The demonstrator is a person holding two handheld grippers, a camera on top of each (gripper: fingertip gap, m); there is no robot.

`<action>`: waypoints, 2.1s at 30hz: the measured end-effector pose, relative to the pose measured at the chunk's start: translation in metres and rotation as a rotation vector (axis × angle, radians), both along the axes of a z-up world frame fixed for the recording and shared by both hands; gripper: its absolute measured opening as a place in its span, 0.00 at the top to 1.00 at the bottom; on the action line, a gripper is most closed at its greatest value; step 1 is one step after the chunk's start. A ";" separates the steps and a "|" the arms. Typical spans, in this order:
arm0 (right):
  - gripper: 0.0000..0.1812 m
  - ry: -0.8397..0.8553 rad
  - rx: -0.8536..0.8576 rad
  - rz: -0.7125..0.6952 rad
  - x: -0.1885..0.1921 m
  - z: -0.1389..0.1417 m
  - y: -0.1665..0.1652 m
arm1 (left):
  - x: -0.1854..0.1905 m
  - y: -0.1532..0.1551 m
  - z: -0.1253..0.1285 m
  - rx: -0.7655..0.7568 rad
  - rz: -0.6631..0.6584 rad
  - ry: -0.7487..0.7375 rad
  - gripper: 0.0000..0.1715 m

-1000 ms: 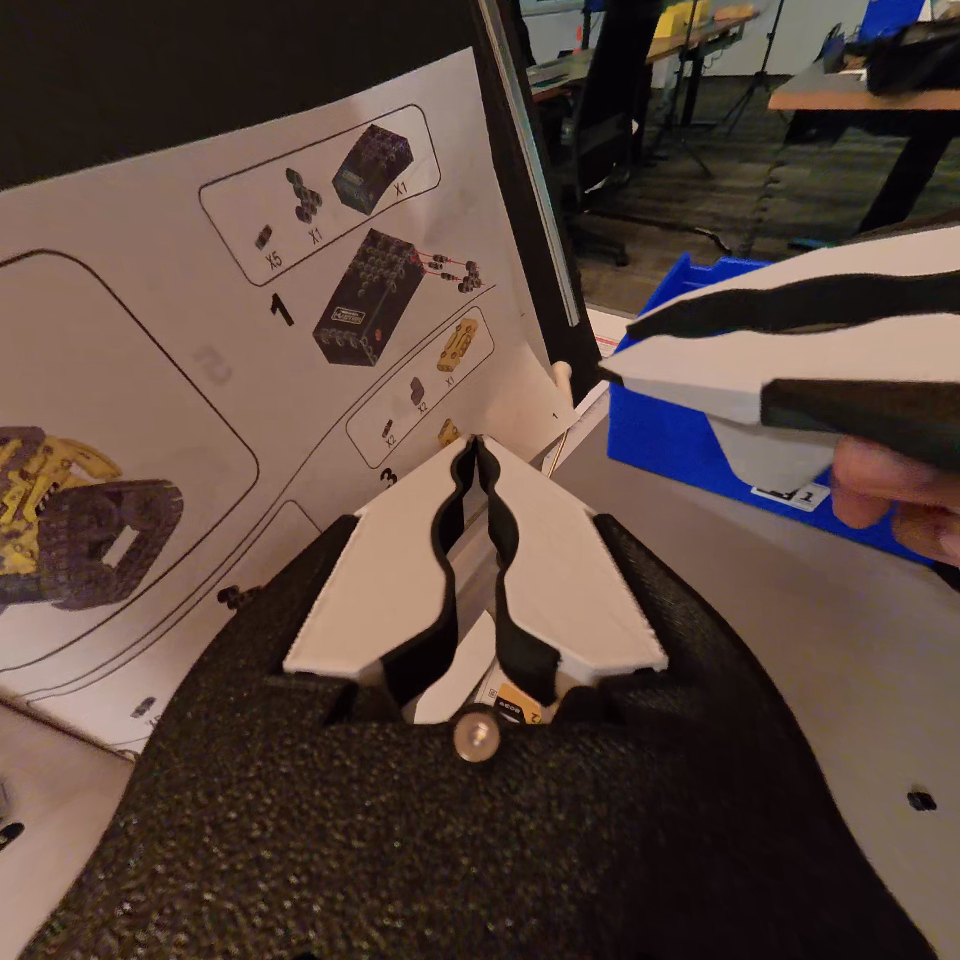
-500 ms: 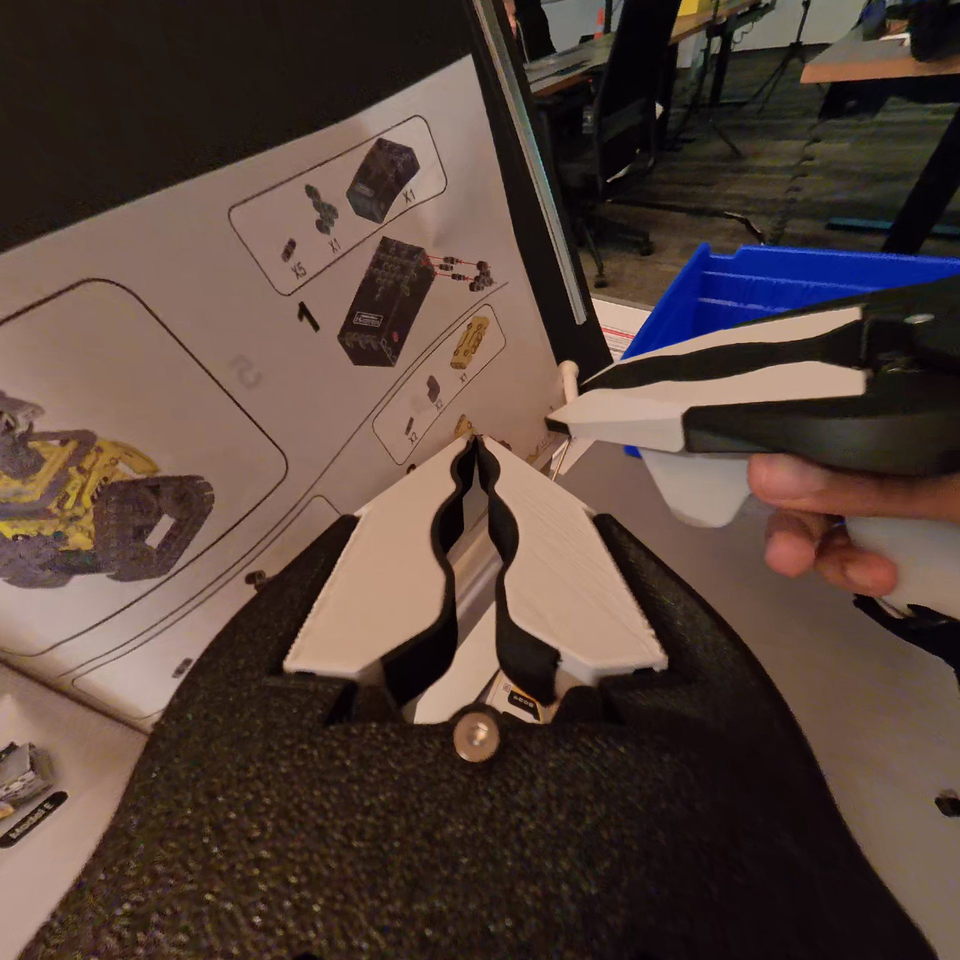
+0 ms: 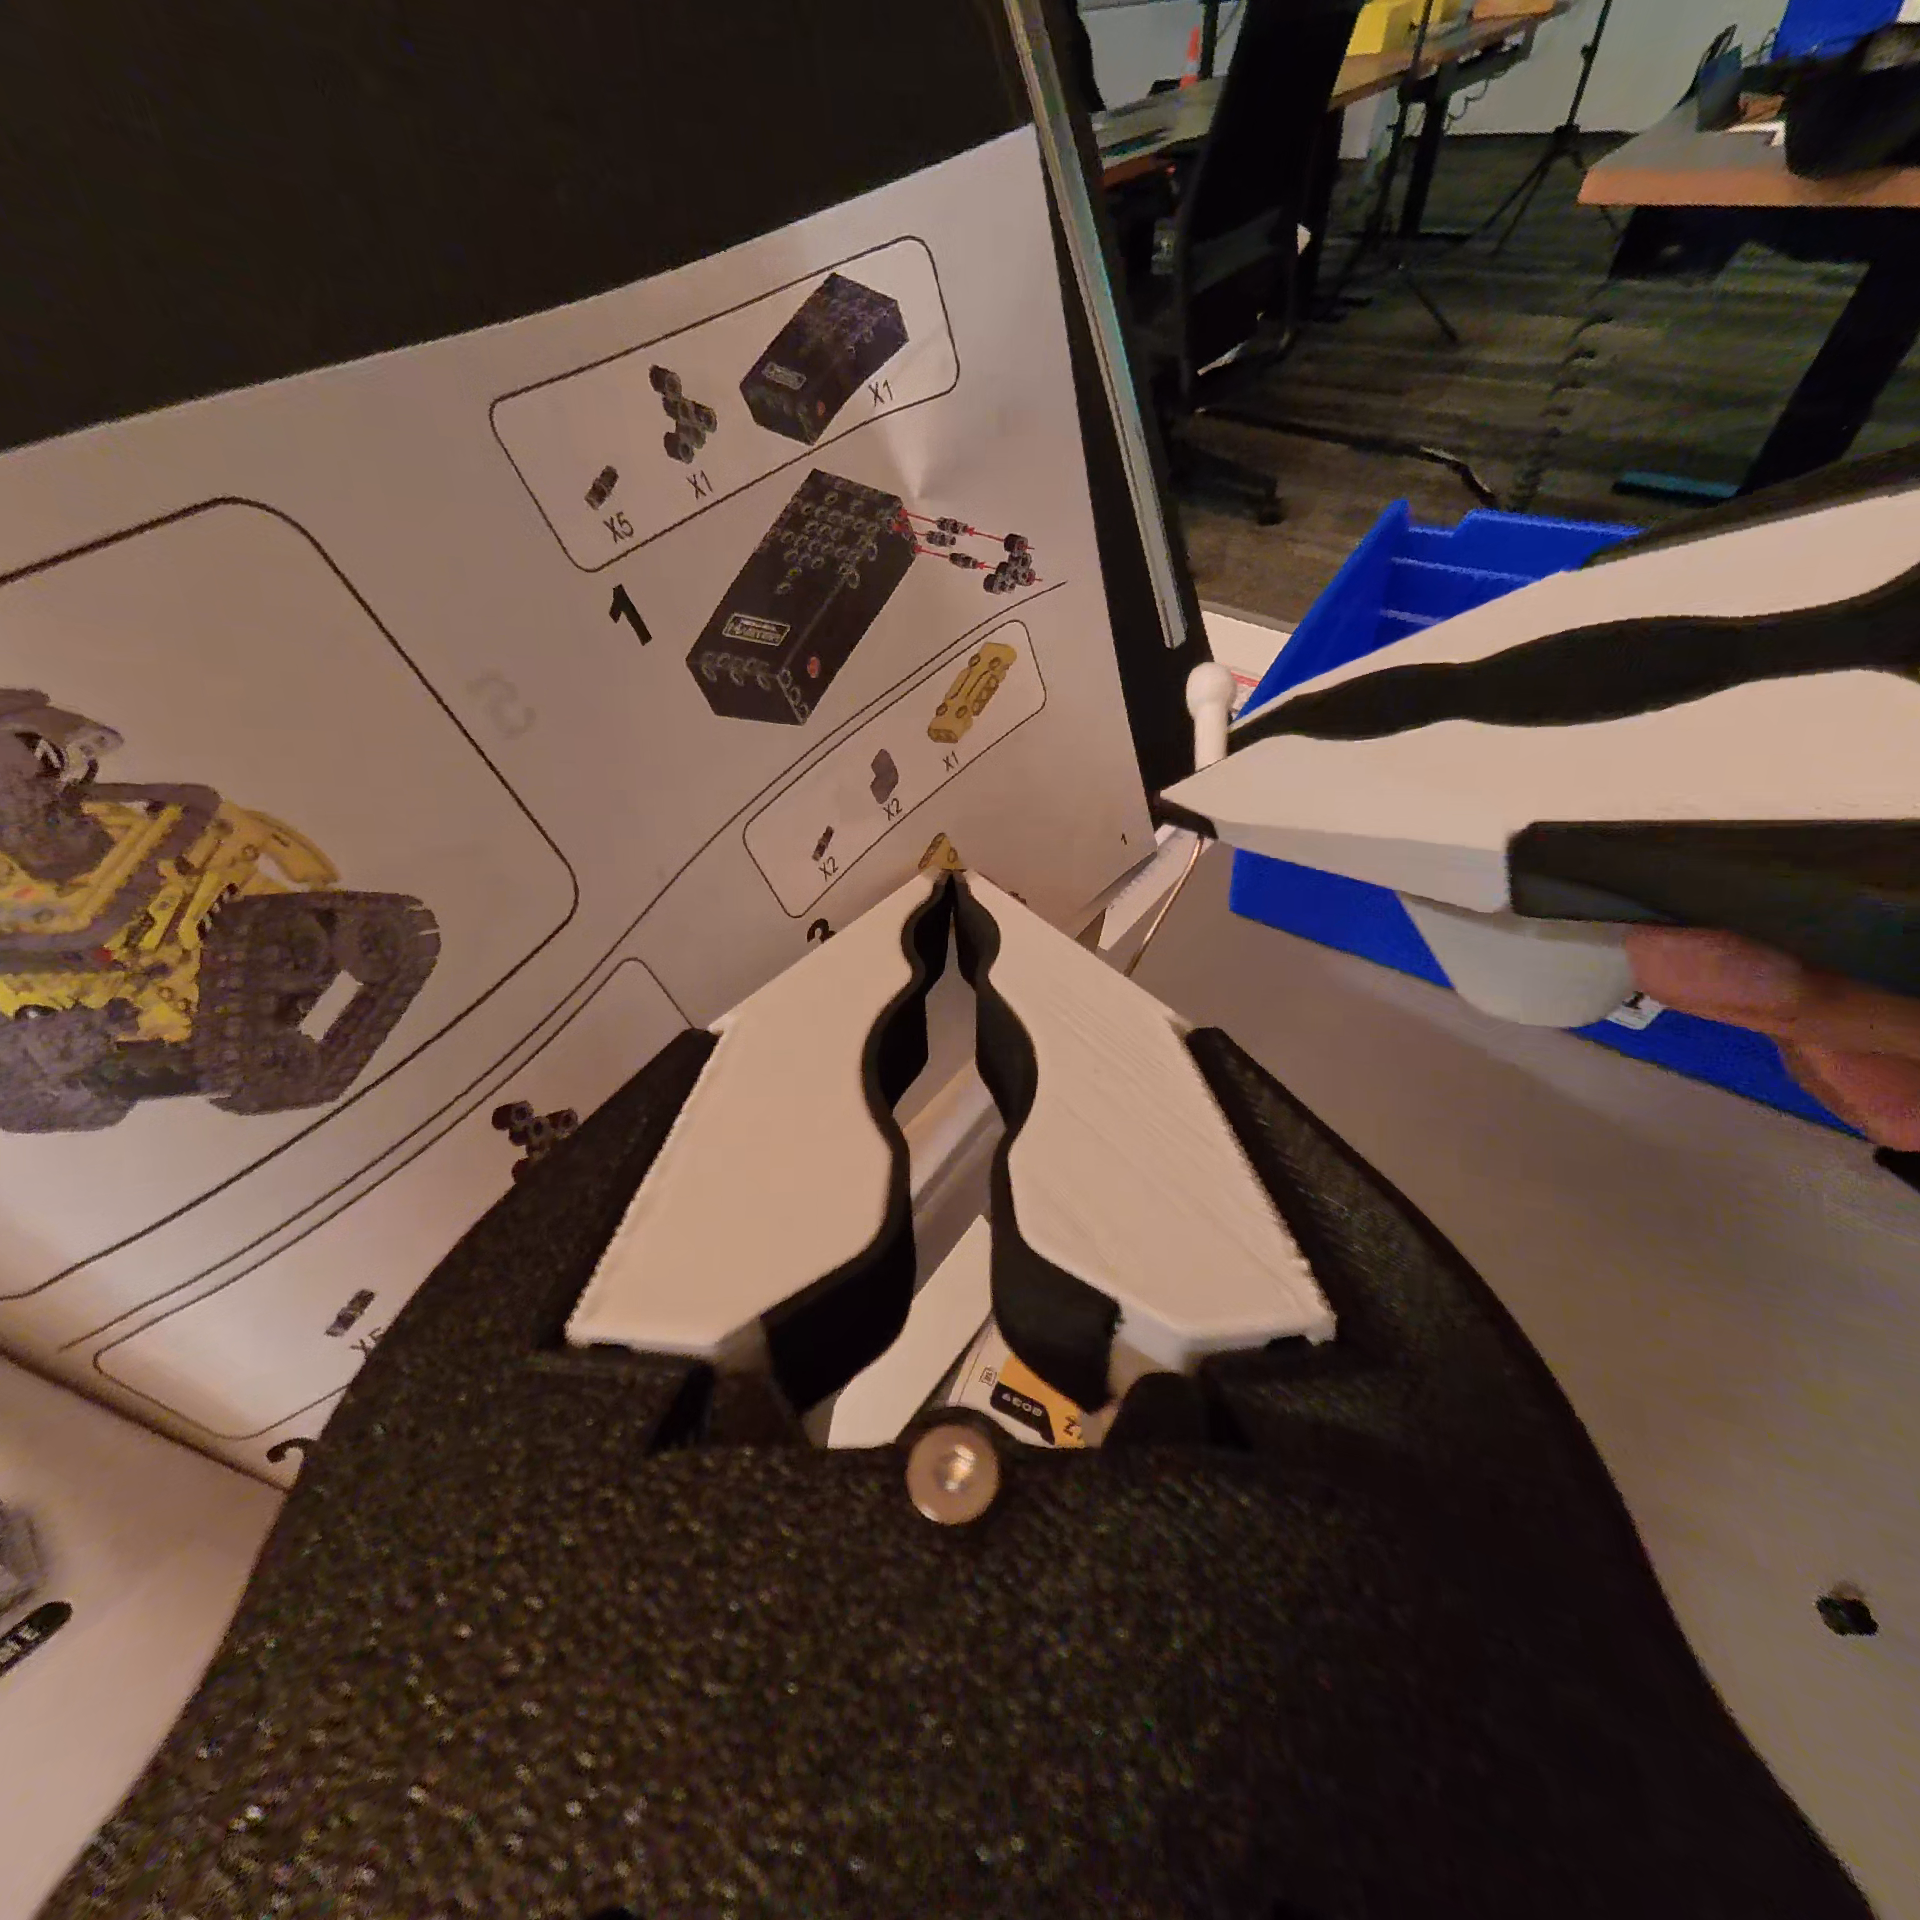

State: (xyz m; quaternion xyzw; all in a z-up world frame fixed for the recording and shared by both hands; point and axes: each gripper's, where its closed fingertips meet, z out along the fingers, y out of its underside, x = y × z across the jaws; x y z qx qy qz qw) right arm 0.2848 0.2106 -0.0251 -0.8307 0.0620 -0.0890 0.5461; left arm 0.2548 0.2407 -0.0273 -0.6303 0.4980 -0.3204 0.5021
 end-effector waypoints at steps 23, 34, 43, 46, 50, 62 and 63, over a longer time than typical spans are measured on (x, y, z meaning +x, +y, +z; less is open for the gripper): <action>0.82 0.051 0.161 0.047 -0.019 0.032 0.008 | -0.042 -0.003 0.057 -0.073 -0.079 -0.105 1.00; 0.83 -0.012 0.380 0.246 -0.086 0.095 0.013 | -0.194 0.071 0.076 -0.131 0.228 -0.176 0.99; 1.00 -0.179 0.444 0.575 -0.235 0.087 0.066 | -0.290 0.120 0.082 -0.255 0.411 -0.400 1.00; 0.93 -0.307 0.303 0.591 -0.257 0.051 0.084 | -0.265 0.112 0.064 -0.278 0.315 -0.300 1.00; 0.87 -0.520 0.141 0.570 -0.267 0.007 0.102 | -0.242 0.116 0.038 -0.216 0.304 -0.185 1.00; 0.99 -0.482 0.139 0.593 -0.281 -0.017 0.119 | -0.243 0.123 0.019 -0.287 0.321 -0.135 1.00; 0.99 -0.420 0.145 0.611 -0.280 -0.015 0.118 | -0.245 0.124 0.018 -0.295 0.329 -0.130 1.00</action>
